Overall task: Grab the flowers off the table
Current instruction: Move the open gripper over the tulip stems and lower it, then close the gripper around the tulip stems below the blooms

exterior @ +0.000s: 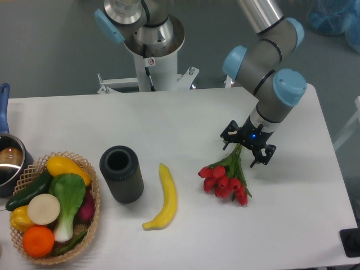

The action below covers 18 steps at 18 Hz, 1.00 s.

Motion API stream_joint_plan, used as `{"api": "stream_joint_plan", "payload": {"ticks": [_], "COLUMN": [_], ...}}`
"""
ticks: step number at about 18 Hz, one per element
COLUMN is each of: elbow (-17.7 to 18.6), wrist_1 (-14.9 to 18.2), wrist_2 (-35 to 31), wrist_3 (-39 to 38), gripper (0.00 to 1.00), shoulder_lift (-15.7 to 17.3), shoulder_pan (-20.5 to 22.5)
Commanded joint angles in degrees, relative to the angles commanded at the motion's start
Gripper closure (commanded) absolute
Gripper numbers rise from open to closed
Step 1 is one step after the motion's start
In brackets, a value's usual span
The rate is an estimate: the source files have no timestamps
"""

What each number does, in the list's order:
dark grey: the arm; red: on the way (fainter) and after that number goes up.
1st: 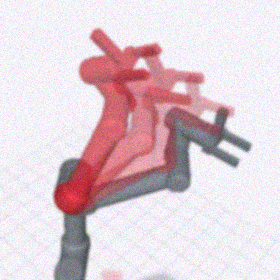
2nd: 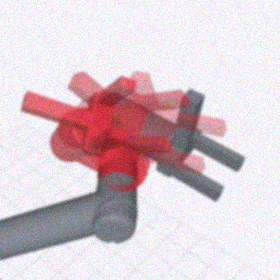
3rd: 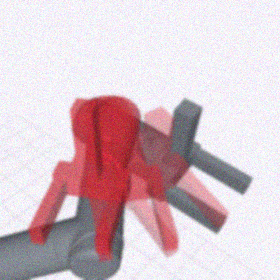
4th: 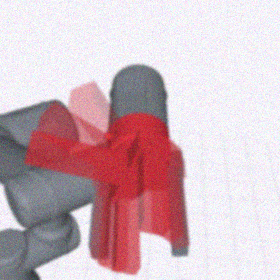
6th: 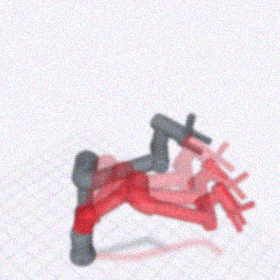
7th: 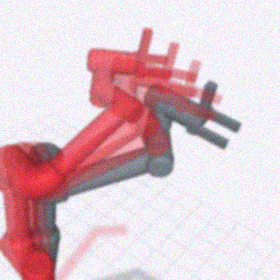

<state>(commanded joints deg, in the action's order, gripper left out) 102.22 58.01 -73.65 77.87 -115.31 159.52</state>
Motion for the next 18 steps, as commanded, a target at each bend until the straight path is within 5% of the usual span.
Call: {"api": "stream_joint_plan", "payload": {"ticks": [18], "elbow": [-0.17], "wrist_1": [-0.09], "wrist_2": [0.18], "wrist_3": [-2.11], "gripper": [0.03], "shoulder_lift": [-2.64], "shoulder_pan": [-0.18]}}
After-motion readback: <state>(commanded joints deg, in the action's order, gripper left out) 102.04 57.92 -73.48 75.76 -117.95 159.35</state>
